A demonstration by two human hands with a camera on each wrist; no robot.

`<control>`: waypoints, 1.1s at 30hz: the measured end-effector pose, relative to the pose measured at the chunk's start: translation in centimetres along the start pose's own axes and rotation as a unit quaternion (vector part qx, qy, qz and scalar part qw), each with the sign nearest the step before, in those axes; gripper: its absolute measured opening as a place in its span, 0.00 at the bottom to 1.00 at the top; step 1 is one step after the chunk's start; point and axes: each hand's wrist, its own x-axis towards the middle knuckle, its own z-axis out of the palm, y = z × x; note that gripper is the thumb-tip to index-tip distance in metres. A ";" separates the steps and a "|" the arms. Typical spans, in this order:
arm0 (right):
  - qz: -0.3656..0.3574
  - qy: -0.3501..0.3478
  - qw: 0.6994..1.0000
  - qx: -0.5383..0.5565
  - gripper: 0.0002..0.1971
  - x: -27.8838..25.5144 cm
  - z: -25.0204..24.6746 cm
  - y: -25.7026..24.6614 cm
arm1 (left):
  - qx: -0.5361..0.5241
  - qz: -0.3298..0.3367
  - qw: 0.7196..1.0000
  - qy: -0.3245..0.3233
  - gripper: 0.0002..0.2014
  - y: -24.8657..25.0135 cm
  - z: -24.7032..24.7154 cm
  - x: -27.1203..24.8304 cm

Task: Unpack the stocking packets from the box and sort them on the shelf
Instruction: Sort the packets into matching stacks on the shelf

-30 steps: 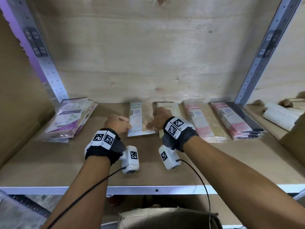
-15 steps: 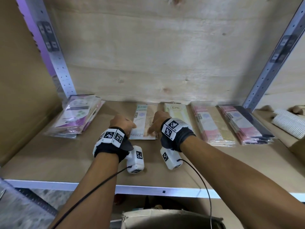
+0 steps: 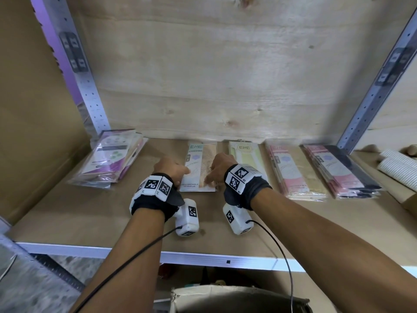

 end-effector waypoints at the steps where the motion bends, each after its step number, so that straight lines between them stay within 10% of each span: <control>1: -0.001 0.000 1.000 0.000 0.20 0.0 0.0 0.0 | 0.001 0.002 1.000 -0.002 0.09 0.0 0.0 0.0; 13: -0.042 0.031 0.999 -0.013 0.30 0.0 -0.4 -0.3 | 0.043 0.054 0.994 0.081 0.04 0.5 -3.2 -0.1; 21: -0.141 0.010 0.977 0.159 0.09 0.5 0.5 -6.5 | 0.077 0.064 0.957 0.274 0.12 -1.9 -10.3 -0.4; 33: -0.146 -0.155 0.924 0.317 0.20 0.7 7.2 -16.2 | 0.096 -0.061 0.977 0.178 0.18 -7.0 -15.8 0.5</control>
